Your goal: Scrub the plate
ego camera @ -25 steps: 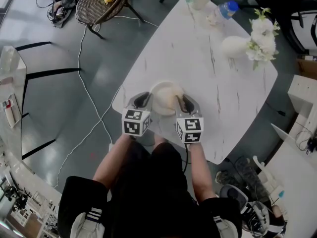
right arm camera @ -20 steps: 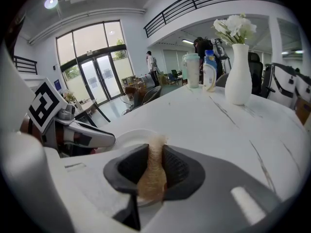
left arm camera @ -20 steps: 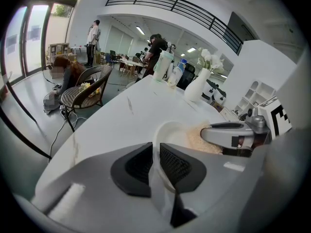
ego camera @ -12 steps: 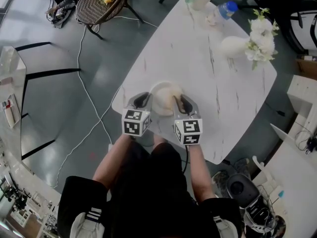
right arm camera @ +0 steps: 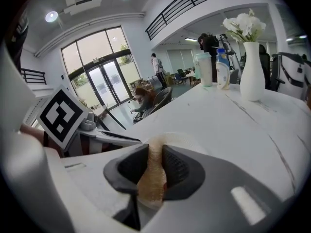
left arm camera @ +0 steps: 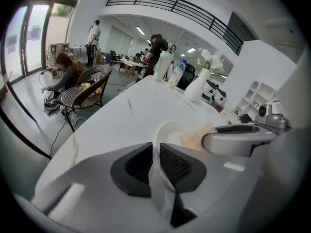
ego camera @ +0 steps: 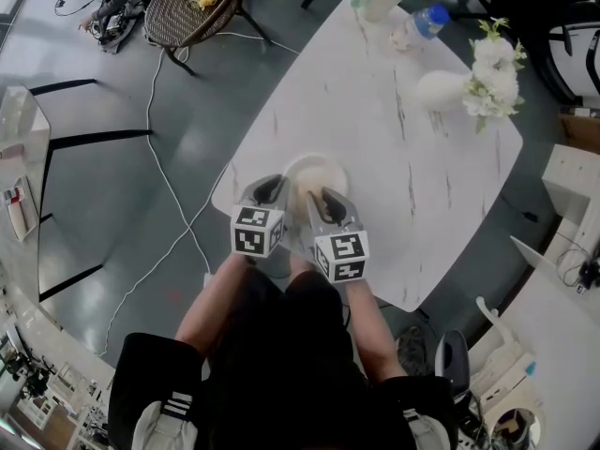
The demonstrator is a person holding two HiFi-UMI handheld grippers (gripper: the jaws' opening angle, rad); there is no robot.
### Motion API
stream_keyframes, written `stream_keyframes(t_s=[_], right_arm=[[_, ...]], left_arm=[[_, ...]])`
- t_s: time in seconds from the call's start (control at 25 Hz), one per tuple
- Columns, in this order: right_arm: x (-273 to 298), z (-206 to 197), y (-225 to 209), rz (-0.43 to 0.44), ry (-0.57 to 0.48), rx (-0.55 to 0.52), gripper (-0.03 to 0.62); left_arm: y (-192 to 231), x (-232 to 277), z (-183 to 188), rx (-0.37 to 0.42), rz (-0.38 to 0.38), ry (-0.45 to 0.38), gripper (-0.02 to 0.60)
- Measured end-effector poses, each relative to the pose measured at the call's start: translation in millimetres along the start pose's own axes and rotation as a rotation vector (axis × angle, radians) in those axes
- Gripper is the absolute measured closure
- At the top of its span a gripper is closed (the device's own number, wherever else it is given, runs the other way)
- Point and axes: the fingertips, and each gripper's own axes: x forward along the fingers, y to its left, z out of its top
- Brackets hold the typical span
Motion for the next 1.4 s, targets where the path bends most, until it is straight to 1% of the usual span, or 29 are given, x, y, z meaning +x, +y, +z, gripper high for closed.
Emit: stream_keyframes(t_s=[0.16,0.36,0.8,1.4], right_arm=[[6.1,-8.2,9.5,0.024,0.025,0.006,0.503],[9.6,-12.4,13.1,0.027,0.036,0.022,0.503],[6.8,-18.1,-2.3,-0.025,0.072,0.025,0.503],[-12.1,-24.6,-27.2,-0.072,0.081,0.050,0.503]], left_arm=[[0.4,-0.8,0.2,0.001,0.003,0.002,0.528],[0.3,-1.4,-0.2,0.003,0.004,0.005,0.528],[0.9,-1.5,0.0,-0.001,-0.002,0.009,0.529],[1.1,-0.6,-1.4,-0.003,-0.005,0.013,0.529]])
